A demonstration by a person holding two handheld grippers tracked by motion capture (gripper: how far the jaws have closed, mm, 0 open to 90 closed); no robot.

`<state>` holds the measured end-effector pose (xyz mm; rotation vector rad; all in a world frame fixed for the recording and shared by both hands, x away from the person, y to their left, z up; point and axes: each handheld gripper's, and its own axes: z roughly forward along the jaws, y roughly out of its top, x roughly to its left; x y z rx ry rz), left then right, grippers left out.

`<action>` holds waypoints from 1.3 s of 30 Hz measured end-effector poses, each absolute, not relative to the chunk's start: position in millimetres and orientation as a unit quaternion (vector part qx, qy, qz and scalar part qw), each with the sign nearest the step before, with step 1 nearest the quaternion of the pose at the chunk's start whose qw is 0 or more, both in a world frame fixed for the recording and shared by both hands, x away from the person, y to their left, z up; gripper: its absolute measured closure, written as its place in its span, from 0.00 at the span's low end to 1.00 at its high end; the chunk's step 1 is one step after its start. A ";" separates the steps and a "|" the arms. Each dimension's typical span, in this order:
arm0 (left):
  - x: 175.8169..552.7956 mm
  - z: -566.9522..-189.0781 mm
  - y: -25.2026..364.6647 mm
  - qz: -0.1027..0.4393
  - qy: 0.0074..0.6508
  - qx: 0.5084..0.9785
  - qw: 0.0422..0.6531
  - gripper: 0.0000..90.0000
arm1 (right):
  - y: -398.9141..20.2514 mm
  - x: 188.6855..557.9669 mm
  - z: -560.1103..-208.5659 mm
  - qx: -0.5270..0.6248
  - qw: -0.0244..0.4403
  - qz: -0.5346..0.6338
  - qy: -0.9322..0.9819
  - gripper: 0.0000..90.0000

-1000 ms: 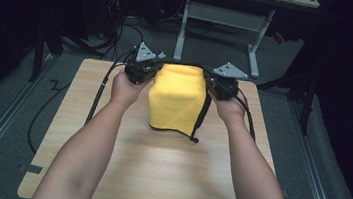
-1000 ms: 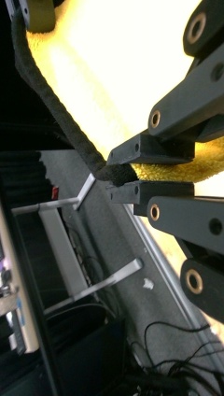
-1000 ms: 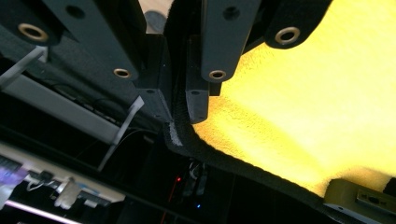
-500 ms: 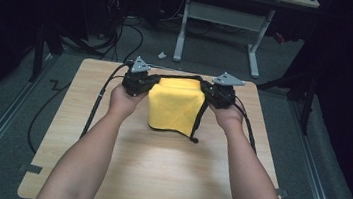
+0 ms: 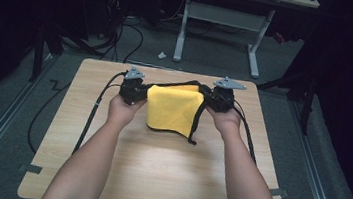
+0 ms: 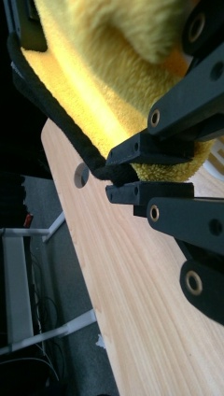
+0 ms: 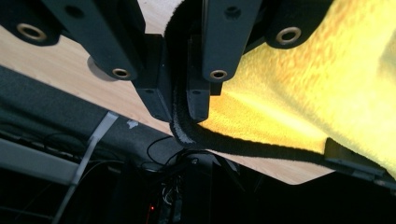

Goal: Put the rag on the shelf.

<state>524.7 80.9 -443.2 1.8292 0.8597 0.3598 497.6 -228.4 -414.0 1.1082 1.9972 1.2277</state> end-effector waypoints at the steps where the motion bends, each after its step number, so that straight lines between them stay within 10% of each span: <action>1: 524.8 -445.2 80.7 0.147 0.360 0.761 0.519 0.91 | -228.9 497.9 -416.8 0.414 0.267 0.454 0.742 0.91; 39: 518.6 -479.6 89.5 0.094 0.403 0.746 0.523 0.82 | -235.6 500.2 -456.9 0.462 0.208 0.458 0.731 0.79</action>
